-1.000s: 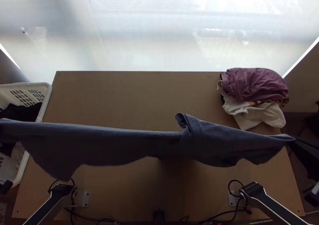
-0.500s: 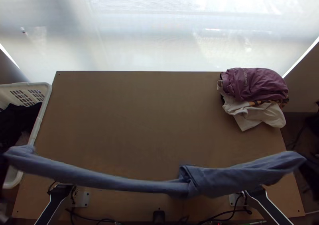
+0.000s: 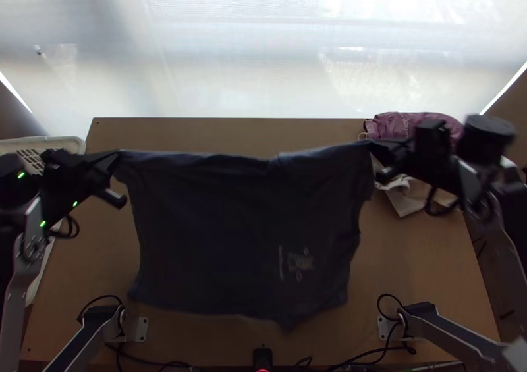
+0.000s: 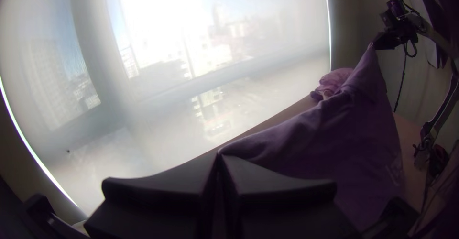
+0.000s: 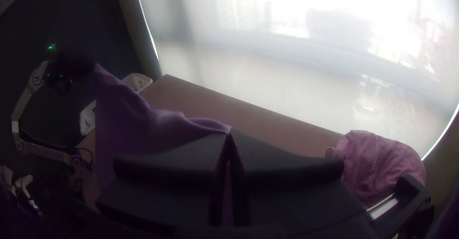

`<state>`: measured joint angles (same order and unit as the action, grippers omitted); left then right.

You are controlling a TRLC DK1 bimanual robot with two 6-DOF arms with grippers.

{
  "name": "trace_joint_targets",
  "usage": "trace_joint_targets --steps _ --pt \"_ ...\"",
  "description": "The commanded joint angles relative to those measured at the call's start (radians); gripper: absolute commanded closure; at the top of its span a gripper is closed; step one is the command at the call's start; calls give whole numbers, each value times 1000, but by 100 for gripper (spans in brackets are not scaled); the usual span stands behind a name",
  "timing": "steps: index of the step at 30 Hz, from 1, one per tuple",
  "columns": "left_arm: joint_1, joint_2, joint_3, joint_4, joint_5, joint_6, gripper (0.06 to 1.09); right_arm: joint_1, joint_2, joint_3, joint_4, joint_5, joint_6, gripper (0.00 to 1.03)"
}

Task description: Fold the t-shirt

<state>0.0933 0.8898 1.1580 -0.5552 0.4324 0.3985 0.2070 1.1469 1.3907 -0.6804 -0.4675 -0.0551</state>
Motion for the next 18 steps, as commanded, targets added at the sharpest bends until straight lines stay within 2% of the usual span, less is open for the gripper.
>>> trace_joint_targets --steps 1,6,12,15,18 --pt "23 347 -80 324 -60 31 97 -8 396 76 183 38 -42 100" --pt "-24 621 81 405 -158 26 97 -11 646 303 157 101 -109 100" --pt "-89 897 270 422 -239 7 97 -37 945 568 113 161 -130 100" --pt "-110 1006 339 433 -311 30 96 -38 1041 674 50 162 -132 100" --pt "-104 1063 353 425 -337 33 94 -40 1070 692 22 168 -138 100"
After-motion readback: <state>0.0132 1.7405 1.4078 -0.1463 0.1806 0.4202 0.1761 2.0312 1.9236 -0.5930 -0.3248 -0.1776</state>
